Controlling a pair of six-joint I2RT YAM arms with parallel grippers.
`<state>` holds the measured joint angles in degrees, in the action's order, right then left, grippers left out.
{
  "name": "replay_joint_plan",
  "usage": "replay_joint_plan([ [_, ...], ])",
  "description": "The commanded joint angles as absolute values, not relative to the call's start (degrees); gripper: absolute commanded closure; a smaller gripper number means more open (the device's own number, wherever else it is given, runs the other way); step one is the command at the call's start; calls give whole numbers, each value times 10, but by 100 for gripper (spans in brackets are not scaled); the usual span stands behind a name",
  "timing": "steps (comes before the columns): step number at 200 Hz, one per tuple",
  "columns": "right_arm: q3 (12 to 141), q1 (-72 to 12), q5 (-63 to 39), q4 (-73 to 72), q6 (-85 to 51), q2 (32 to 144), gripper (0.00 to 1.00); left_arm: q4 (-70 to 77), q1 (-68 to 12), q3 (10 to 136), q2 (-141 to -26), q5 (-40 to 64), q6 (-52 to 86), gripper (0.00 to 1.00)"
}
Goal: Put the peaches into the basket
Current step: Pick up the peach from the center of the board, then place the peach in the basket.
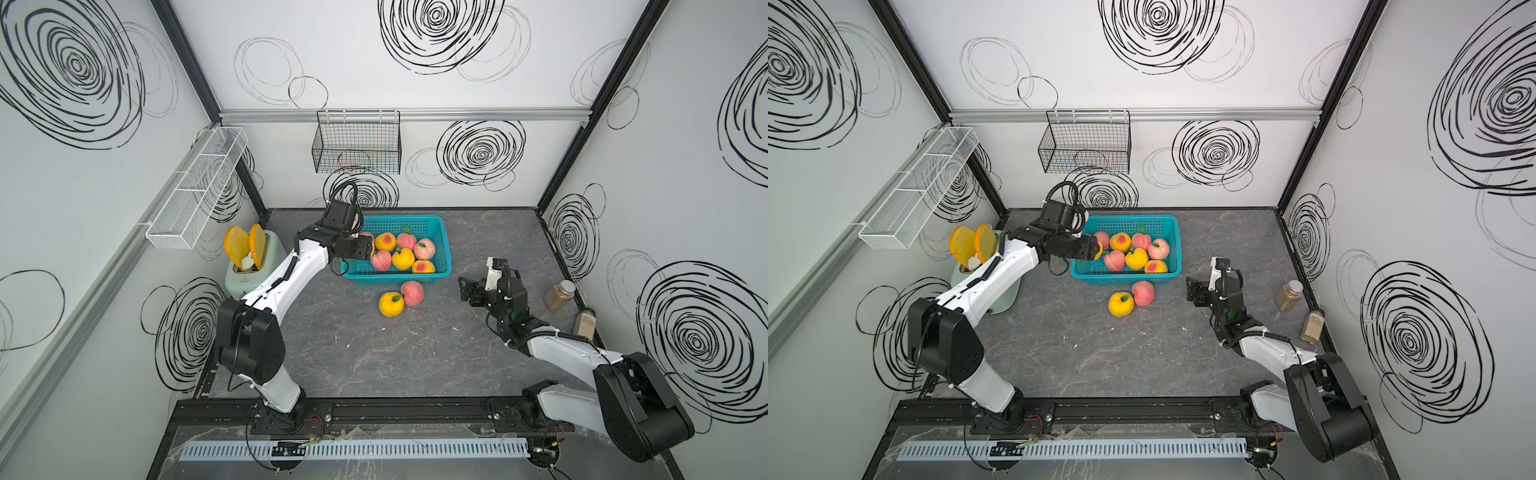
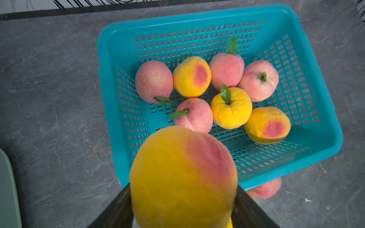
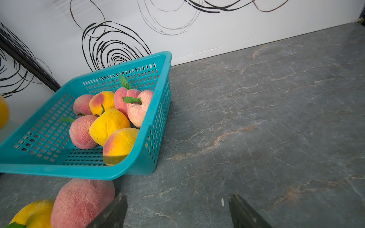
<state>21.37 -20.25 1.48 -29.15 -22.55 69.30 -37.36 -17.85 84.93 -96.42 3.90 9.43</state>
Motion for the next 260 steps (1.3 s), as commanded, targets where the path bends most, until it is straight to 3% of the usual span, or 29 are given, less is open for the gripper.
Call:
replay_joint_plan([
  [1, 207, -200, 17, -311, -231, 689, 15, -387, -171, 885, -989, 55, 74, 40],
  [91, 207, -200, 13, -322, -235, 706, 15, -410, -165, 957, -1086, 52, 80, 39],
  [260, 215, -200, 0, -320, -237, 720, 15, -348, -138, 897, -1108, 55, 115, 31],
])
